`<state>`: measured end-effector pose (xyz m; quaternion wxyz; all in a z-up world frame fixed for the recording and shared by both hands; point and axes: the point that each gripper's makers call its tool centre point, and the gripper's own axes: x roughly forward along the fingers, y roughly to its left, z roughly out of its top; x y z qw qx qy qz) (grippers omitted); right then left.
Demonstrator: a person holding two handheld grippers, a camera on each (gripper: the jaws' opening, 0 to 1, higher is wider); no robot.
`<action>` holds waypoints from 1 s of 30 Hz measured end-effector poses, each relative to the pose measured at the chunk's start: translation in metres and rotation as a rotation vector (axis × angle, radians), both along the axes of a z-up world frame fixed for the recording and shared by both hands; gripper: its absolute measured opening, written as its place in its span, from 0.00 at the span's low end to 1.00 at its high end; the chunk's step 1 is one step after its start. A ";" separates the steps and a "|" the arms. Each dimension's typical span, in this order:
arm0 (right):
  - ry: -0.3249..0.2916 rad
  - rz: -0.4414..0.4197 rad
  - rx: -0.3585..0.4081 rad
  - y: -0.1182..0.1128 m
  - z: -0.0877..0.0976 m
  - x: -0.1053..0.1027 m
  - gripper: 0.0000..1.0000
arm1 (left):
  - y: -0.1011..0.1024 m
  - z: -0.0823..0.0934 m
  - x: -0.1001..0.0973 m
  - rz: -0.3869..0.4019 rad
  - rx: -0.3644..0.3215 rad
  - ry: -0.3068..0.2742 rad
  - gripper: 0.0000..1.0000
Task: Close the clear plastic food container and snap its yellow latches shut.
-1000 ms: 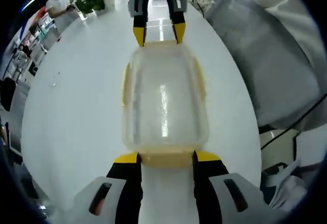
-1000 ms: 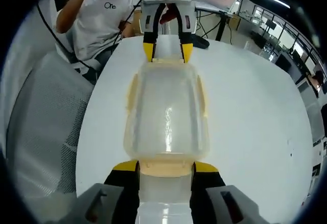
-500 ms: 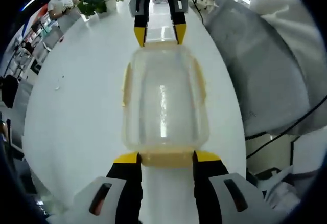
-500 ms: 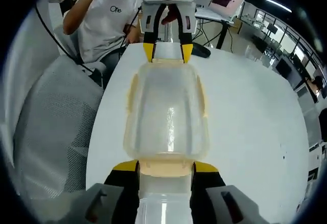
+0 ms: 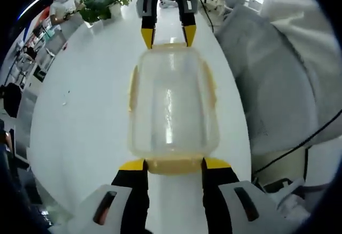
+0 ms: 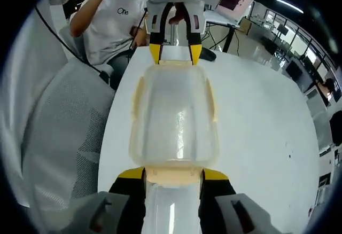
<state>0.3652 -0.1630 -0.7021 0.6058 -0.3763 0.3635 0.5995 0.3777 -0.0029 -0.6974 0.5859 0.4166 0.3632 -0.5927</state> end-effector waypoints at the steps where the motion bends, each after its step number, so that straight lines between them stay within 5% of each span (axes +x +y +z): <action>1: 0.000 -0.001 0.001 -0.002 0.001 0.000 0.35 | -0.002 0.001 0.000 -0.003 0.002 -0.002 0.36; 30: 0.001 -0.010 -0.014 -0.089 0.016 -0.007 0.35 | -0.089 0.014 -0.006 -0.006 -0.001 -0.001 0.35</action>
